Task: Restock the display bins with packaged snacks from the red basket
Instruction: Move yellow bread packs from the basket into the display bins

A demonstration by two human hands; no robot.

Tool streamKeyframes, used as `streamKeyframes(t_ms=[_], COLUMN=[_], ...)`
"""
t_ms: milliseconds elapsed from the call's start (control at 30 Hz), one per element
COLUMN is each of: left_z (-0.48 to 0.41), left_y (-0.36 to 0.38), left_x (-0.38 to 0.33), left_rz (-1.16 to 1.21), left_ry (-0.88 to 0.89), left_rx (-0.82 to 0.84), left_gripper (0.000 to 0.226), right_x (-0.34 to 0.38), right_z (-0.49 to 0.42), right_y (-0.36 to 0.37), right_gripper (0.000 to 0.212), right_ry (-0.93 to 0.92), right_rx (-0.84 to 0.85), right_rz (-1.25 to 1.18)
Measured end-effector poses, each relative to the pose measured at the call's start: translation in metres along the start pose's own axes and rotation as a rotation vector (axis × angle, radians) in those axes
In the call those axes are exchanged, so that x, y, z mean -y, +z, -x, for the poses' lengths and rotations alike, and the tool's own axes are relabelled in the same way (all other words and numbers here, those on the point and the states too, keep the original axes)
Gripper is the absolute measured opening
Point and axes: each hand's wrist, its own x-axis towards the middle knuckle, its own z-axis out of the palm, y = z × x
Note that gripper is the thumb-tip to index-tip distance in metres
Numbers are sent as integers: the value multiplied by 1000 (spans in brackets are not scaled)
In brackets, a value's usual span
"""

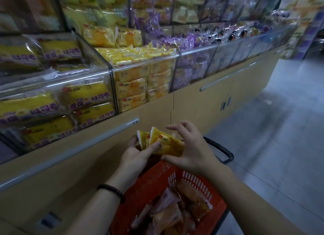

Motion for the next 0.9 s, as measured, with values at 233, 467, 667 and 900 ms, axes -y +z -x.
streamKeyframes(t_ms=[233, 467, 667, 900], left_z=[28, 72, 88, -3], left_y=[-9, -37, -90, -138], left_x=[-35, -109, -217, -317], left_rz=[145, 185, -245, -326], left_ry=[152, 410, 687, 633], left_rx=[6, 10, -6, -110], left_gripper=[71, 34, 19, 15], right_x=[22, 71, 100, 95], right_z=[3, -10, -63, -159], right_y=[-17, -74, -135, -158], right_gripper=[47, 50, 62, 59], right_ry=[-101, -263, -372, -343], right_rx=[-117, -320, -356, -383], right_rz=[171, 3, 34, 324])
